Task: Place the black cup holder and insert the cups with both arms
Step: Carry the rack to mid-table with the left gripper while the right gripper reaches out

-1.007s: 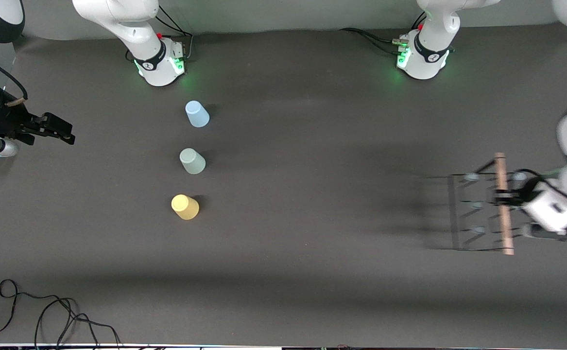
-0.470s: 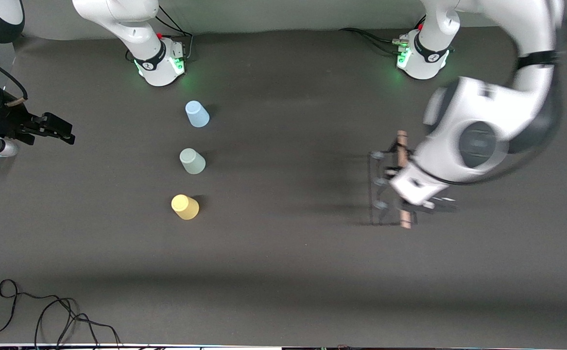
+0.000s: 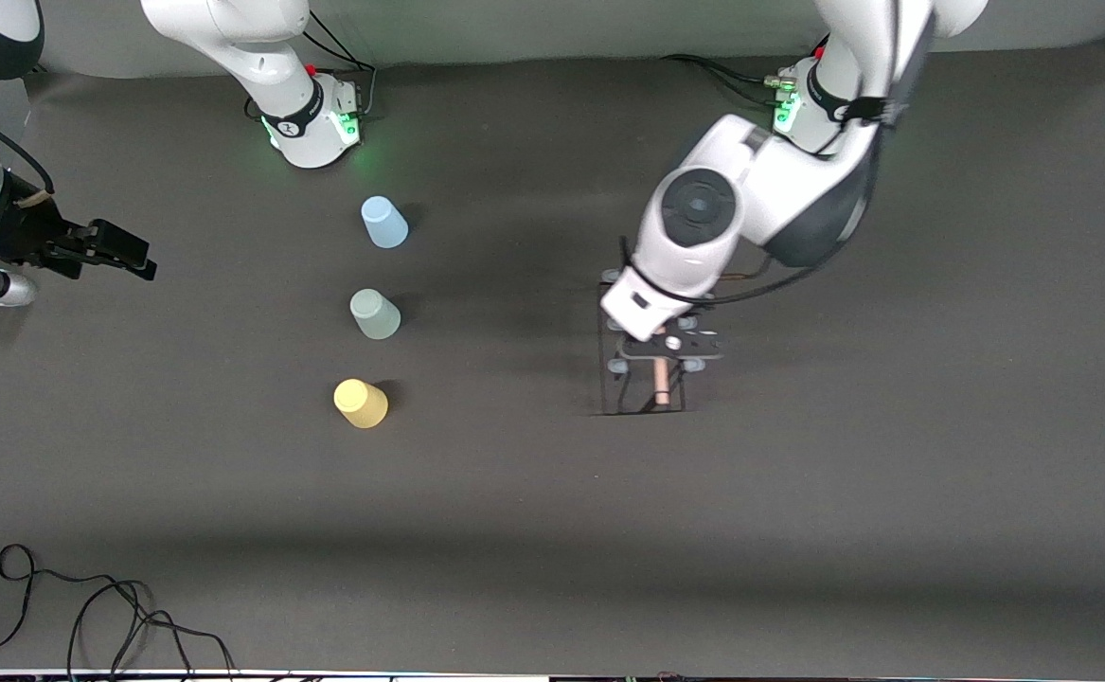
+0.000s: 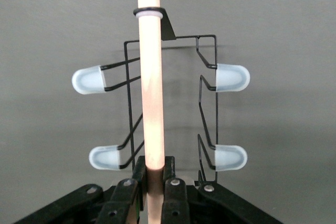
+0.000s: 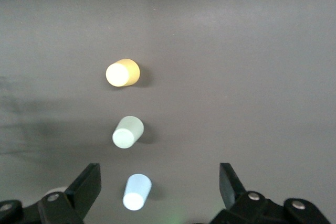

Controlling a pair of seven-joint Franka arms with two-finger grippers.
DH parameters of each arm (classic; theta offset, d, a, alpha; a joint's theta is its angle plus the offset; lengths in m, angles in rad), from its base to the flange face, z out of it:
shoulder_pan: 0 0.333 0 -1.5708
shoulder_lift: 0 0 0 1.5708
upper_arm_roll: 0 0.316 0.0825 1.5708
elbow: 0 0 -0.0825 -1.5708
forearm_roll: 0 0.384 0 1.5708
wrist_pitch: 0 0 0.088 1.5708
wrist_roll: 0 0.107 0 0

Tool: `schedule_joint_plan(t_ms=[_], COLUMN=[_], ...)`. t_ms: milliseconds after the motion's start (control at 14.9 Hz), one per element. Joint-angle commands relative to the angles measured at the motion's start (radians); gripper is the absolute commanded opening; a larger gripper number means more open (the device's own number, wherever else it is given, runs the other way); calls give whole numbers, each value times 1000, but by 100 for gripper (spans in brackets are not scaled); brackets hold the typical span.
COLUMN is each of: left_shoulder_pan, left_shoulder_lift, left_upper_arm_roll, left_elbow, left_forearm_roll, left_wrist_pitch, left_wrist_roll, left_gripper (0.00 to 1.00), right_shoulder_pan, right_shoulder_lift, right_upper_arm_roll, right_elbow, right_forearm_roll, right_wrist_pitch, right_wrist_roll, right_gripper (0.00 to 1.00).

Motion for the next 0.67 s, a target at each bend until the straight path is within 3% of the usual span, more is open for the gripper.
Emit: schedule_joint_plan(t_ms=[0,336,604], left_shoulder_pan=[-52,-72,-103], left_shoulder_lift=[11,44,77], left_upper_arm_roll=[22,23,23], left_elbow=[11,17,15], left_forearm_roll=[32,32,32], left_wrist_pitch=[11,77,112], left_wrist_roll=[-90,-97,-103], left_gripper=[0,0,0], right_shoulder_pan=[54,178,234], right_shoulder_lift=[-9,-21,-40], right_upper_arm_roll=[4,4,4], right_elbow=[-12,-159,-369], right_forearm_roll=[21,20,20], right_wrist_pitch=[9,184,405], right_wrist_roll=[101,284,378], right_gripper=[100,100,100])
